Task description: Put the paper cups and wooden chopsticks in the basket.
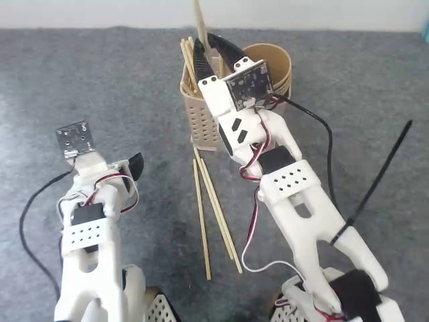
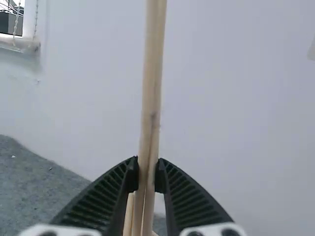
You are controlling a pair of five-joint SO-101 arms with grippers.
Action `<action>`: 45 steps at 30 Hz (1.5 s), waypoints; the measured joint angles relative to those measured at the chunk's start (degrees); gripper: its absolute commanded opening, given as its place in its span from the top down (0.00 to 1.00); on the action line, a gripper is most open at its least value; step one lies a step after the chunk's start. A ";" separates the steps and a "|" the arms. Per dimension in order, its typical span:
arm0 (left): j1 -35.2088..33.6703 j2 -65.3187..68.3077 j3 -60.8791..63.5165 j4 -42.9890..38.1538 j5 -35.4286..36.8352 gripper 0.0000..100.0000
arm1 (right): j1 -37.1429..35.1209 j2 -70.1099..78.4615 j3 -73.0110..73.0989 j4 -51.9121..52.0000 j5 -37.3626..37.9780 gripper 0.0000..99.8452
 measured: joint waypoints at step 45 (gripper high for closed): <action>0.00 0.00 0.00 0.00 0.00 0.71 | 11.52 -61.45 11.43 77.63 -9.41 0.86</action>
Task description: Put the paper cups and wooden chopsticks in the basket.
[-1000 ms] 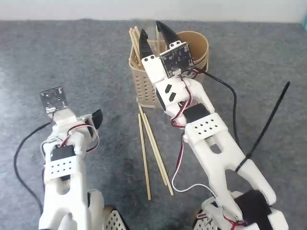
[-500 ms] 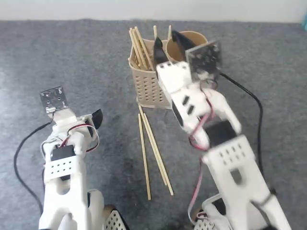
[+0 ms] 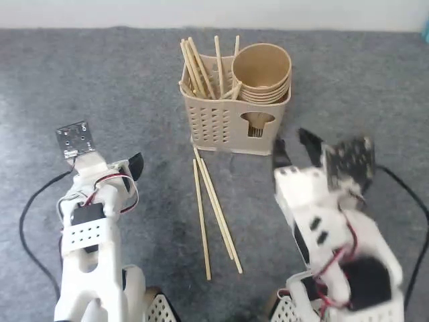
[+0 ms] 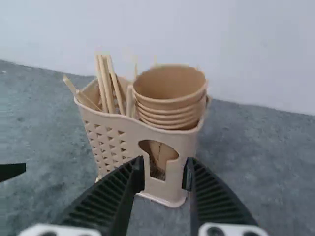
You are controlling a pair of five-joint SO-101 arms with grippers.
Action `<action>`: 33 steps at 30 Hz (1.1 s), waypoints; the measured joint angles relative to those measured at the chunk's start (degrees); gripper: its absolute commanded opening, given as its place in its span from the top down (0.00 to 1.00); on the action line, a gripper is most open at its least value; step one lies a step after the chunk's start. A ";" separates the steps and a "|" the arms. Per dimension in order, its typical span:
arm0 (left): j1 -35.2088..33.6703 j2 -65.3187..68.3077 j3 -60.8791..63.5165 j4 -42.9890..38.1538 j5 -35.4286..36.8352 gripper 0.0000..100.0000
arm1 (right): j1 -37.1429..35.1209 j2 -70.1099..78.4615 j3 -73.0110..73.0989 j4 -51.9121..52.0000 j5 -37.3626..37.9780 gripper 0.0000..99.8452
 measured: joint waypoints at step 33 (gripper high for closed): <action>22.95 32.00 -33.49 41.85 4.13 0.80 | 18.99 -20.40 47.47 -2.46 2.29 0.86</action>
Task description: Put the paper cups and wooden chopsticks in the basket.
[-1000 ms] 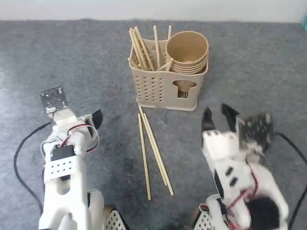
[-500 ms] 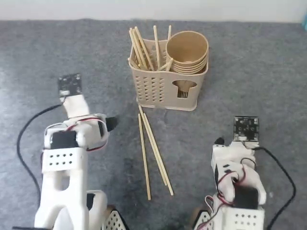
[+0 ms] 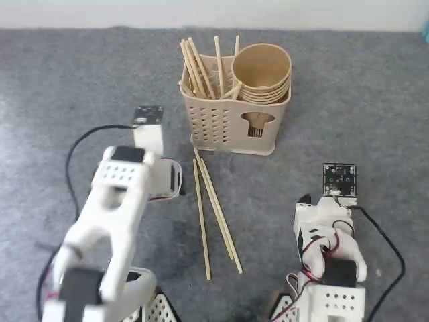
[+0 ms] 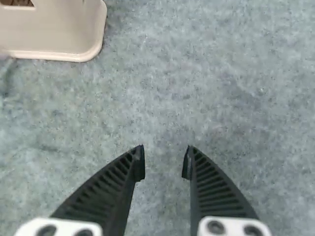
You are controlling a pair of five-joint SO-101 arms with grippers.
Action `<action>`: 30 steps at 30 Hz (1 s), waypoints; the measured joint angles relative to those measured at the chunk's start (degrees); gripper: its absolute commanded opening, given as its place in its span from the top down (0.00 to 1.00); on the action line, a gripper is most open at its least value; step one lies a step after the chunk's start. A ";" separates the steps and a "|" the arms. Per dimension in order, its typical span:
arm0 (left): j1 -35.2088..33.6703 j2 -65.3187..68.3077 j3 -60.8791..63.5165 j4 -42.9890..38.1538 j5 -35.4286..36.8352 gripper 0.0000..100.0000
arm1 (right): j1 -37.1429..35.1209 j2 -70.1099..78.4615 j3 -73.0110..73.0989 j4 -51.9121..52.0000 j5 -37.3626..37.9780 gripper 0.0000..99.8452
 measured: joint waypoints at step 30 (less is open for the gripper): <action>9.93 19.52 -7.82 -9.14 10.55 0.99 | 0.00 0.00 0.00 0.00 0.00 0.86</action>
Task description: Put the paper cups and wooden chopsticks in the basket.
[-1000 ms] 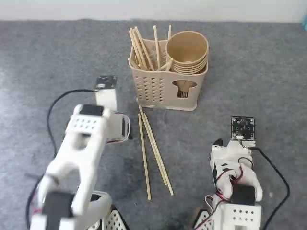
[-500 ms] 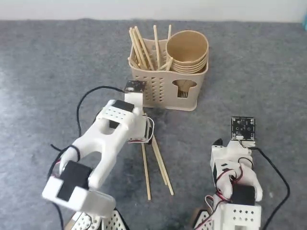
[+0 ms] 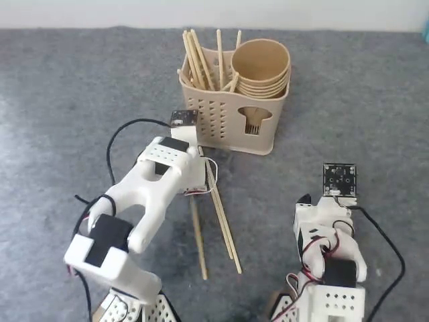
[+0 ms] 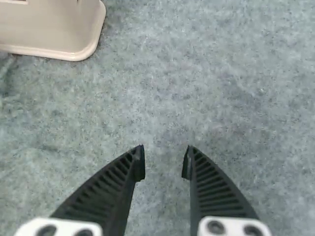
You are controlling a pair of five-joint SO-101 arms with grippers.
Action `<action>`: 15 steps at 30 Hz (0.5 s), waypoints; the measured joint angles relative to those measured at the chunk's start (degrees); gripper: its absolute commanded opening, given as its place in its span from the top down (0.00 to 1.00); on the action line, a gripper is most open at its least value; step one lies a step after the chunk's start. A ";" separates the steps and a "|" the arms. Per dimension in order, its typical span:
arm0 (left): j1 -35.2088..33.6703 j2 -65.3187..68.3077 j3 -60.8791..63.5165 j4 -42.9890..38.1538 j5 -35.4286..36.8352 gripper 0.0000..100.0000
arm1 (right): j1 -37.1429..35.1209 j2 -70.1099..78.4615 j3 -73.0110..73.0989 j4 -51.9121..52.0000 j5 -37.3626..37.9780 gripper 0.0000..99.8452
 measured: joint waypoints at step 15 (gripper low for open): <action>1.41 -9.58 1.32 5.98 -2.20 0.99 | 0.00 0.00 0.00 0.00 0.00 0.86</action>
